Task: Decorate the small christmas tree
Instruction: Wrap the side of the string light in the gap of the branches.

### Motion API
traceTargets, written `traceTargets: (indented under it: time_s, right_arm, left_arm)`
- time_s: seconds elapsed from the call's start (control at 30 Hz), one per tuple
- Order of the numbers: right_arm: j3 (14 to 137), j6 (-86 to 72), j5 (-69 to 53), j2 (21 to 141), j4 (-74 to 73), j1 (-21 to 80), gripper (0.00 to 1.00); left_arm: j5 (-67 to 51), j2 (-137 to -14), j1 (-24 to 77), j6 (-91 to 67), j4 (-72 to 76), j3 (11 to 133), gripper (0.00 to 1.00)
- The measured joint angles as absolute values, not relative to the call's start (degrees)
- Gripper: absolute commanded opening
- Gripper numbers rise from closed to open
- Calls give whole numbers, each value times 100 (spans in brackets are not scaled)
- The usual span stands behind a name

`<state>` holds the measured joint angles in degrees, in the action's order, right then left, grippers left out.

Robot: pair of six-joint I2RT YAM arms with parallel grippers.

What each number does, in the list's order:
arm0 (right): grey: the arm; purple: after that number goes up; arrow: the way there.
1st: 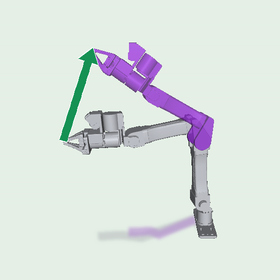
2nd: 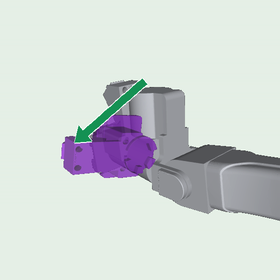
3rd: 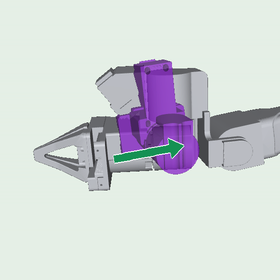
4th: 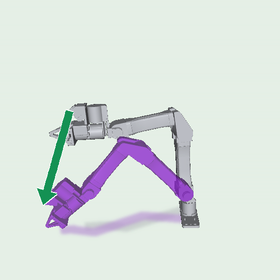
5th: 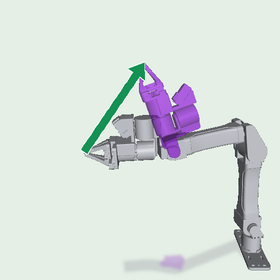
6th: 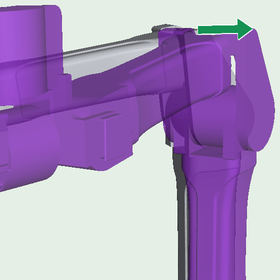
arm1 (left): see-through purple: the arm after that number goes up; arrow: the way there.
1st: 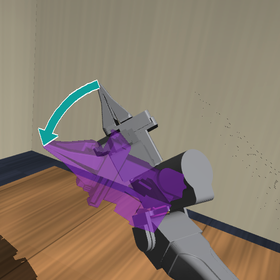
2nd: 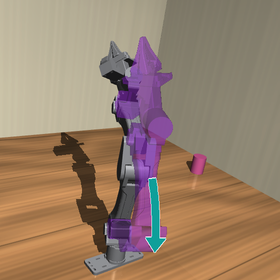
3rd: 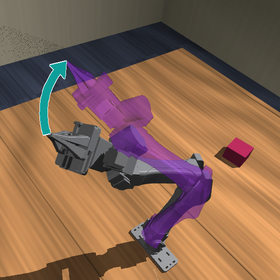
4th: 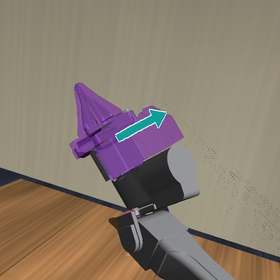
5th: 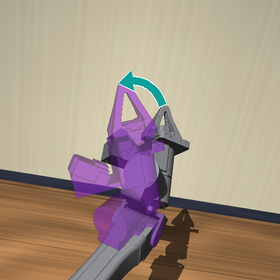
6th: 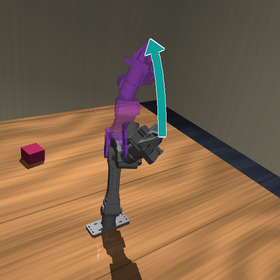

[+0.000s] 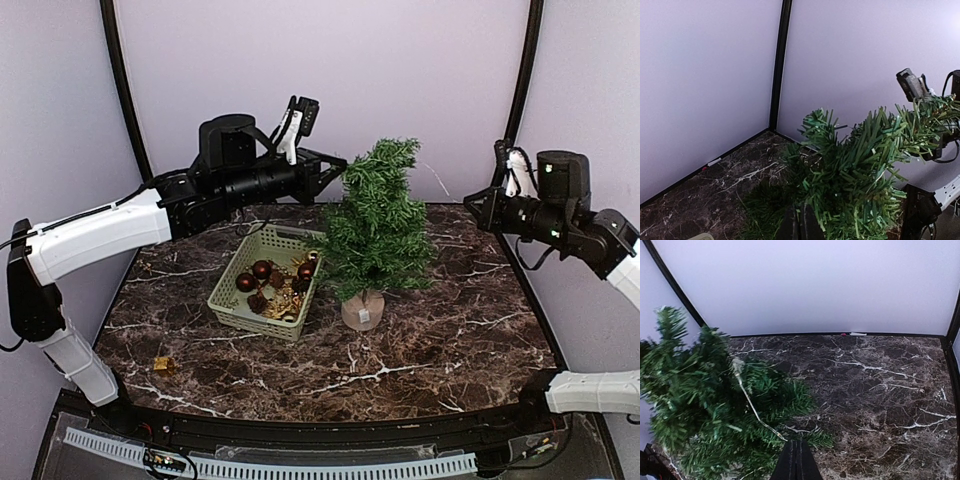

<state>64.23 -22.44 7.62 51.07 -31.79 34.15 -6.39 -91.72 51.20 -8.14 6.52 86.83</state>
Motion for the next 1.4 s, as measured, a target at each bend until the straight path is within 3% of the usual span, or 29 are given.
traceTargets:
  time_s: [0.37,0.93,1.4]
  right_arm:
    - [6082,-2307,-1066,5979,-2027,2130,0]
    - [5310,-2600,-3286,6709,-666,2119,0]
    - [5065,-2652,-3938,6707,-392,2119,0]
  left_arm:
    - [-904,-9170,5089,-766,762,8611,0]
    - [-1070,-9170,5083,-727,823,8593,0]
    - [-1068,-9170,5072,-725,891,8565,0]
